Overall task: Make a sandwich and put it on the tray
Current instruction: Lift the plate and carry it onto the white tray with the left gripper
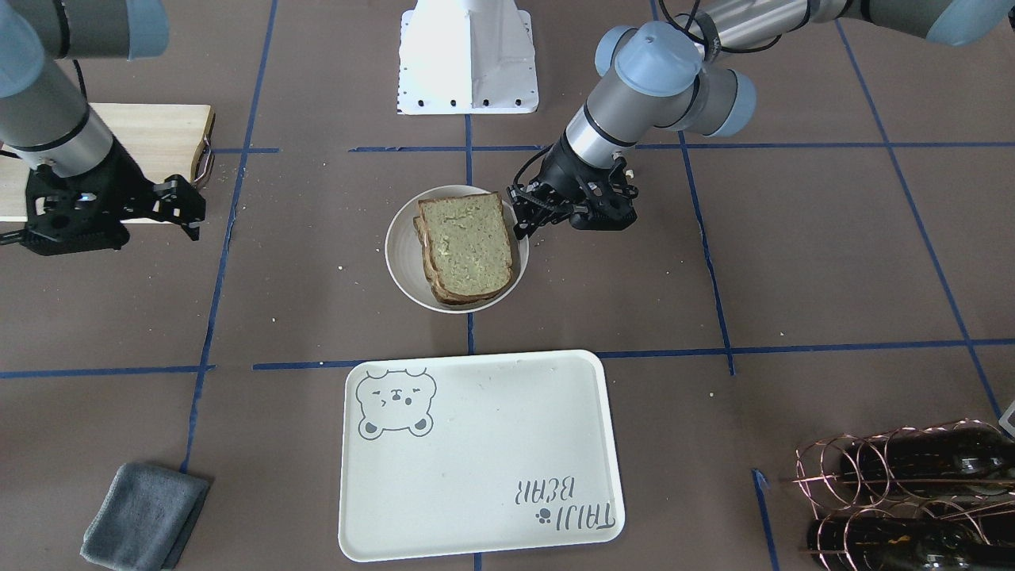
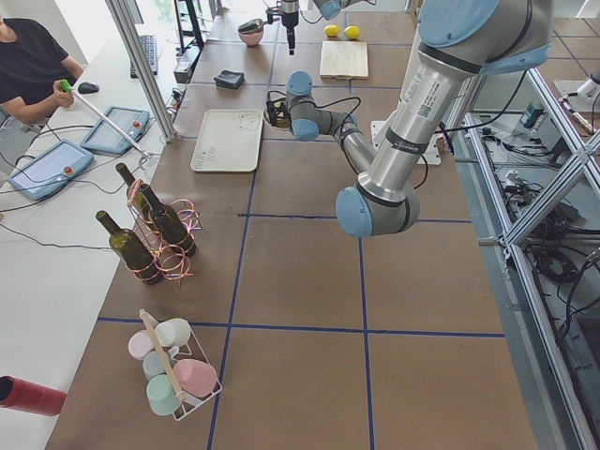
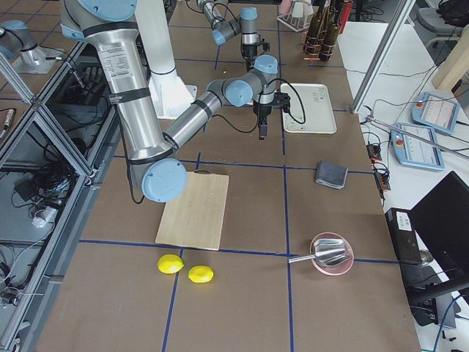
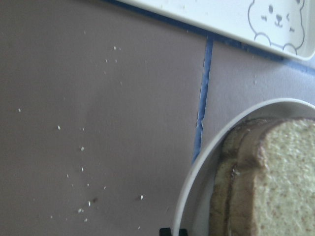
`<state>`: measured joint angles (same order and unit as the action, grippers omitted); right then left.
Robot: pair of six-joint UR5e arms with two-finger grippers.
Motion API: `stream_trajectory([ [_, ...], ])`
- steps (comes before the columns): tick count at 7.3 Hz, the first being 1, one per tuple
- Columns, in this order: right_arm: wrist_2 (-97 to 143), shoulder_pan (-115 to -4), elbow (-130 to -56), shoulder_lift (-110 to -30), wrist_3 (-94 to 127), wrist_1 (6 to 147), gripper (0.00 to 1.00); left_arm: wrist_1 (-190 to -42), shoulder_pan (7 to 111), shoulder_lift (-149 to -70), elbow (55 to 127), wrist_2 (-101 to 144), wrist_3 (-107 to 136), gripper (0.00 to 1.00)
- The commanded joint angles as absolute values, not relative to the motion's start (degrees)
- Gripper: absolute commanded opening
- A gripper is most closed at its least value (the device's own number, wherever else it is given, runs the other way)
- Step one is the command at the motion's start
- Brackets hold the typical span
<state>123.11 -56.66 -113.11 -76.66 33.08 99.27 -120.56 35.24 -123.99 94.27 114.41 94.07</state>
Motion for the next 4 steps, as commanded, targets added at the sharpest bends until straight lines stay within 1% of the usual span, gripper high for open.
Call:
stream_trajectory([
  [1, 126.6, -66.6, -107.4, -79.3, 15.7, 99.5, 1.00, -120.8, 38.3, -131.8, 85.3, 114.3, 105.9, 0.00],
  [2, 128.0, -71.6, -101.9, -79.3, 6.2, 99.2, 1.00, -121.5, 39.5, -134.4, 81.2, 113.9, 109.6, 0.00],
  [3, 129.1, -76.2, -96.9, -79.3, -2.3, 99.1, 1.00, -125.4, 41.0, -135.7, 76.3, 113.6, 113.3, 0.00],
  [4, 129.9, -78.9, -93.3, -79.4, -4.6, 98.9, 1.00, -127.4, 41.6, -137.4, 71.7, 110.6, 114.8, 0.00],
])
